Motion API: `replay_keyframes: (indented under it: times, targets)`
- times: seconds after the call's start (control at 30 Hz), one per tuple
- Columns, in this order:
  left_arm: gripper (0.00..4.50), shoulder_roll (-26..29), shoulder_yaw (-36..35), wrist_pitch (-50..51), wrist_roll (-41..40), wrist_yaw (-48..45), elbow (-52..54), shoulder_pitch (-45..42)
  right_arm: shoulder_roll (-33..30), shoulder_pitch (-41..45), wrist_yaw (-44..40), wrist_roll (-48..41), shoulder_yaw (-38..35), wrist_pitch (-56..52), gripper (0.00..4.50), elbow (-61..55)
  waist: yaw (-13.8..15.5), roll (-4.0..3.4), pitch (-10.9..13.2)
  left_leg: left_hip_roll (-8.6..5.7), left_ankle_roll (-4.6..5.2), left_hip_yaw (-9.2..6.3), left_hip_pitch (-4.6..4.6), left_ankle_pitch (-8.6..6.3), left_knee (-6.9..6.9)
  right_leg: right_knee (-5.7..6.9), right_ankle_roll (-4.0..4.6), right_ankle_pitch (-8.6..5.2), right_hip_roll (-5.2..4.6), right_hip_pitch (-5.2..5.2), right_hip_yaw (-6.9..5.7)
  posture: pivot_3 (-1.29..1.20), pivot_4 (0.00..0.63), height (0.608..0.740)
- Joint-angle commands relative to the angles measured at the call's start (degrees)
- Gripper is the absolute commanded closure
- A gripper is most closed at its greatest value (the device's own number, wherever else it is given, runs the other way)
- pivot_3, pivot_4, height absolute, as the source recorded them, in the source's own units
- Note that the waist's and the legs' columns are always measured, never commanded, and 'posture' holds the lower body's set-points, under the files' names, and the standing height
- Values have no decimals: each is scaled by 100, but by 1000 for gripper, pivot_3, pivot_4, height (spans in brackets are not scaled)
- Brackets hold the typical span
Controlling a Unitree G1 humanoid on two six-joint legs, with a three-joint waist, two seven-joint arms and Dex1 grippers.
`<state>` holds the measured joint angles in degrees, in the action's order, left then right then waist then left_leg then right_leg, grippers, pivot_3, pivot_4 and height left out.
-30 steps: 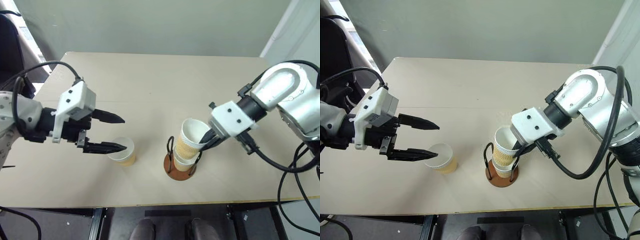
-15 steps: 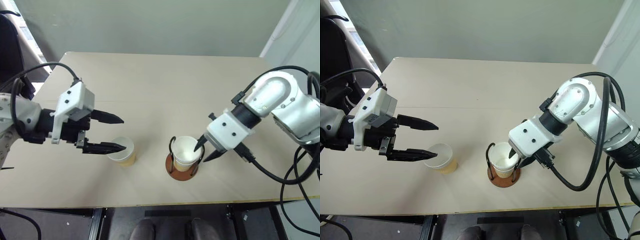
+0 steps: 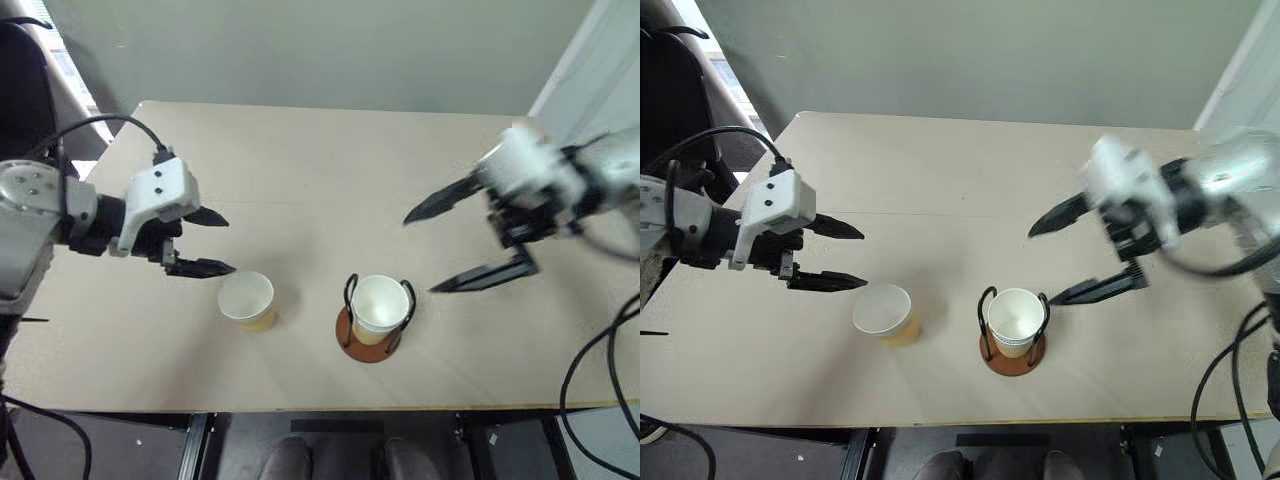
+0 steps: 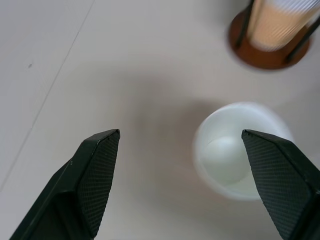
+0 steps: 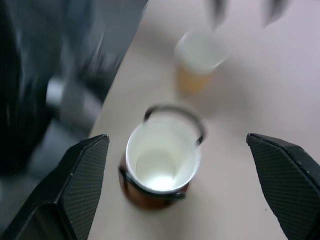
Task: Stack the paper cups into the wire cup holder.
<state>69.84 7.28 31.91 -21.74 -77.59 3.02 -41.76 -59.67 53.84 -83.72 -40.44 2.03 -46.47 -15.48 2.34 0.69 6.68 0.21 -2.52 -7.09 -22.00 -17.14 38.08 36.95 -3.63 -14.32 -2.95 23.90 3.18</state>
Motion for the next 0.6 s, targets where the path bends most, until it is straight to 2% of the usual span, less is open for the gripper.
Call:
replay_keyframes:
  times: [0.03,0.17,0.33,0.53,0.6]
  targets:
    - [300,-239,331,-246,372,-387,-294,-435,-142,-486,590,-1046,-1321,-893,17,-284,3,1,0,-2,0,2,0,0,0,4,-1,0,-1,0,2,0,150,740]
    - [300,-455,796,-401,803,-710,-381,-576,-165,-1249,1301,-1739,-2240,-1429,17,-765,-14,-1,0,-3,-1,2,0,0,2,1,-5,2,-4,2,4,0,150,740]
    - [300,-632,1027,-499,1191,-906,-498,-698,-216,-1729,2014,-2405,-2713,-1704,17,-1287,-64,-2,1,3,-7,7,5,4,5,6,-13,5,0,4,5,0,150,740]
    - [300,-819,1200,-692,1605,-1017,-633,-726,-322,-2029,2626,-2992,-2925,-1750,17,-1547,-61,-1,0,-3,-3,1,5,5,8,3,-20,9,-3,2,5,0,150,740]
    - [695,-892,1196,-667,1632,-1047,-632,-721,-377,-2183,2755,-3001,-2981,-1685,0,-1622,-60,-1,0,-3,-2,0,5,4,8,2,-21,9,-3,2,5,0,150,740]
